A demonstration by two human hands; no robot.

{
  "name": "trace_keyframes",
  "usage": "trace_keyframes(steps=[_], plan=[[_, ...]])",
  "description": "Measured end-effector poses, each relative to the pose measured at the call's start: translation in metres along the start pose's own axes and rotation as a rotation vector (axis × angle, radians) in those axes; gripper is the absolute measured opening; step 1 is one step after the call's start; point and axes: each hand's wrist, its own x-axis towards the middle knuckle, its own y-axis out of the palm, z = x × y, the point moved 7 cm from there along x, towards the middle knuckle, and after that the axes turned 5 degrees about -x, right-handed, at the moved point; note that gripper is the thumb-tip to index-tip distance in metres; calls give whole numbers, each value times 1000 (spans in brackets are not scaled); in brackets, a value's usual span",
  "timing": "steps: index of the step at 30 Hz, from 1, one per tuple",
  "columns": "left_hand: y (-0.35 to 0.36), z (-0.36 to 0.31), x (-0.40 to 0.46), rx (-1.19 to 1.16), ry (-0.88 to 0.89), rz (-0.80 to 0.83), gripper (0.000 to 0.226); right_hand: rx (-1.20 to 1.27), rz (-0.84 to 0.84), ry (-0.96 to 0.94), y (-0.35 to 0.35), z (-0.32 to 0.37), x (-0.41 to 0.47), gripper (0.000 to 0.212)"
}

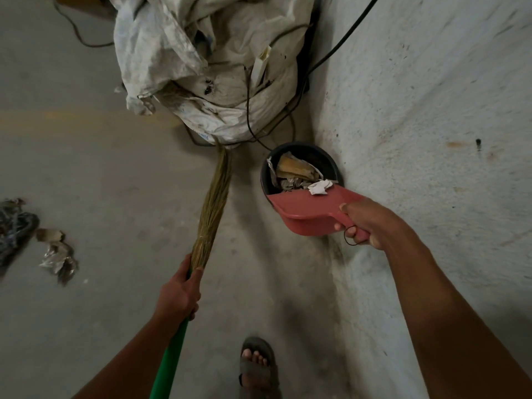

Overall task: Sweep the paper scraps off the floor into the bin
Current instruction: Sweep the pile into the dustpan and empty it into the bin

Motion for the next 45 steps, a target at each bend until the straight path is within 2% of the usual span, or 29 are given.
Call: trace_keyframes(steps=[10, 12, 17, 20, 25, 31, 39, 45], plan=[[0, 3, -5, -15, -11, 4, 58, -533, -226, -208, -18, 42, -15, 19], [0, 4, -5, -16, -12, 5, 58, -622, -314, -245, -20, 52, -15, 30], [0, 6, -5, -21, -20, -1, 58, -678, -572, -272, -15, 70, -18, 43], [2, 7, -4, -27, -22, 0, 58, -645, -653, -296, 2, 74, -5, 42], [13, 9, 2, -34, -22, 17, 57, -634, -606, -349, 42, 72, 34, 36], [28, 19, 13, -44, -40, 36, 59, -849, -503, -406, 80, 62, 70, 31], [29, 20, 20, -39, -62, 39, 59, -984, -500, -364, 52, 72, 74, 32], [22, 8, 16, -5, -54, 46, 60, -815, -583, -320, 36, 82, 28, 35]])
